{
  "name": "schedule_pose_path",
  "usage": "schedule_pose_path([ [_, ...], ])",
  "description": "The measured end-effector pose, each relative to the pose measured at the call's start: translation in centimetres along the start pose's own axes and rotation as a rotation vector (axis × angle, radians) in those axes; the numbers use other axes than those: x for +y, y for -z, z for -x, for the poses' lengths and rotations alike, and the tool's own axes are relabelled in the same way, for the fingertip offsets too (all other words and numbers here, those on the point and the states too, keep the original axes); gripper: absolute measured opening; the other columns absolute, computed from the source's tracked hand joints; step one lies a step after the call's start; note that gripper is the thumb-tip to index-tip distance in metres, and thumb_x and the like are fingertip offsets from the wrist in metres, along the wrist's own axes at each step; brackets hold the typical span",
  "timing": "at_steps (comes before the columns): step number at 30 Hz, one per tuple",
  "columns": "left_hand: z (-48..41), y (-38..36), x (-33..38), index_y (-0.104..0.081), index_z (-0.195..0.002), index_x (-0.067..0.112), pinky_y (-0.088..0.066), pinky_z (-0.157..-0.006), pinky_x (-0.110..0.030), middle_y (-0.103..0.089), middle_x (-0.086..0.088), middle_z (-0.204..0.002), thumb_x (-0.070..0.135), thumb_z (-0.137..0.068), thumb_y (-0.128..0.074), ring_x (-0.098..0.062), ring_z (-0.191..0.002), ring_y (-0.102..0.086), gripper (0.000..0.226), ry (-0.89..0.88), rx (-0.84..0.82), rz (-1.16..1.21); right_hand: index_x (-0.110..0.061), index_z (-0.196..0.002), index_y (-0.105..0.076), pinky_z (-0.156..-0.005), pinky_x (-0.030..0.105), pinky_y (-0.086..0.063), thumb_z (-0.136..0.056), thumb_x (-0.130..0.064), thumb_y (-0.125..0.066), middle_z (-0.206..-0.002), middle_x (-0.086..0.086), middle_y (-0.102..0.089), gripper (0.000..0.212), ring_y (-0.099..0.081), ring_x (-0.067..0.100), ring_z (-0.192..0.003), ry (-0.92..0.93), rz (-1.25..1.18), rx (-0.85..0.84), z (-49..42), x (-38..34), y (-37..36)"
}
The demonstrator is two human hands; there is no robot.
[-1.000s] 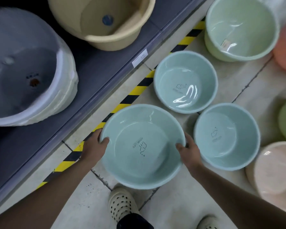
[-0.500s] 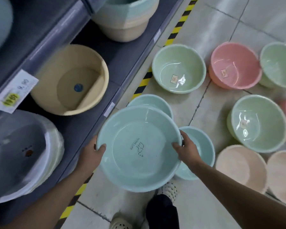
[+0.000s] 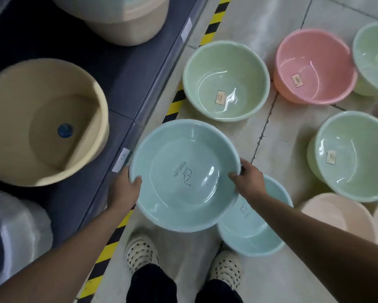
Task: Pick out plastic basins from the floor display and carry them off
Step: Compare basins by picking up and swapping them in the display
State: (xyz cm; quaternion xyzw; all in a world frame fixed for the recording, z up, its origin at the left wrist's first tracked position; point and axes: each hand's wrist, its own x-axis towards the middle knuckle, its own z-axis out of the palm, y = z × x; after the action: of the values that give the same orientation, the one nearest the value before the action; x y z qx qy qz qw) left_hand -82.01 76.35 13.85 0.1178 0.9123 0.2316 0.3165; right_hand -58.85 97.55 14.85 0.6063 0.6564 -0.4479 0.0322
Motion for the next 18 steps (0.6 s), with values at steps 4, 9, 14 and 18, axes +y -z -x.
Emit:
schedule_pose_path([
  [4,-3.5,-3.5,-1.6,-0.063,-0.105,0.014,-0.057,-0.078,-0.043,-0.069,-0.005,-0.099,0.016,-0.088,-0.060,-0.028,-0.087,-0.066,0.017,-0.024,-0.003,0.042,-0.024,-0.124,-0.065,-0.081,0.037,-0.055,-0.079,-0.010,-0.066,-0.094,-0.001,-0.069,0.047,-0.065,0.025,-0.089,-0.020,-0.003,0.060,-3.2,2.2,-2.9],
  [9,-6.8,-6.3,-3.3,-0.066,-0.105,0.013,-0.047,-0.070,-0.030,-0.066,0.001,-0.091,0.013,-0.087,-0.062,-0.025,-0.083,-0.063,0.018,-0.037,-0.018,0.008,-0.021,-0.124,-0.065,-0.074,0.029,-0.047,-0.081,-0.009,-0.065,-0.091,-0.001,-0.065,0.044,-0.061,0.023,-0.084,-0.025,0.010,0.083,-6.5,4.8,-6.2],
  [14,-9.7,-8.3,-4.0,-0.068,-0.102,0.013,-0.040,-0.062,-0.026,-0.067,-0.001,-0.085,0.013,-0.086,-0.063,-0.025,-0.079,-0.061,0.017,-0.079,-0.010,-0.034,-0.019,-0.126,-0.063,-0.081,0.035,-0.053,-0.083,-0.012,-0.065,-0.105,0.006,-0.071,0.043,-0.062,0.025,-0.088,-0.064,-0.011,0.092,-8.7,7.0,-8.7],
  [18,-10.9,-9.6,-4.4,-0.067,-0.107,0.008,-0.040,-0.065,-0.028,-0.064,-0.003,-0.084,0.010,-0.088,-0.061,-0.029,-0.082,-0.062,0.020,-0.069,-0.024,-0.003,-0.018,-0.124,-0.064,-0.085,0.041,-0.053,-0.084,-0.014,-0.062,-0.103,0.006,-0.071,0.040,-0.064,0.029,-0.096,-0.068,-0.028,0.116,-9.6,8.1,-10.1],
])
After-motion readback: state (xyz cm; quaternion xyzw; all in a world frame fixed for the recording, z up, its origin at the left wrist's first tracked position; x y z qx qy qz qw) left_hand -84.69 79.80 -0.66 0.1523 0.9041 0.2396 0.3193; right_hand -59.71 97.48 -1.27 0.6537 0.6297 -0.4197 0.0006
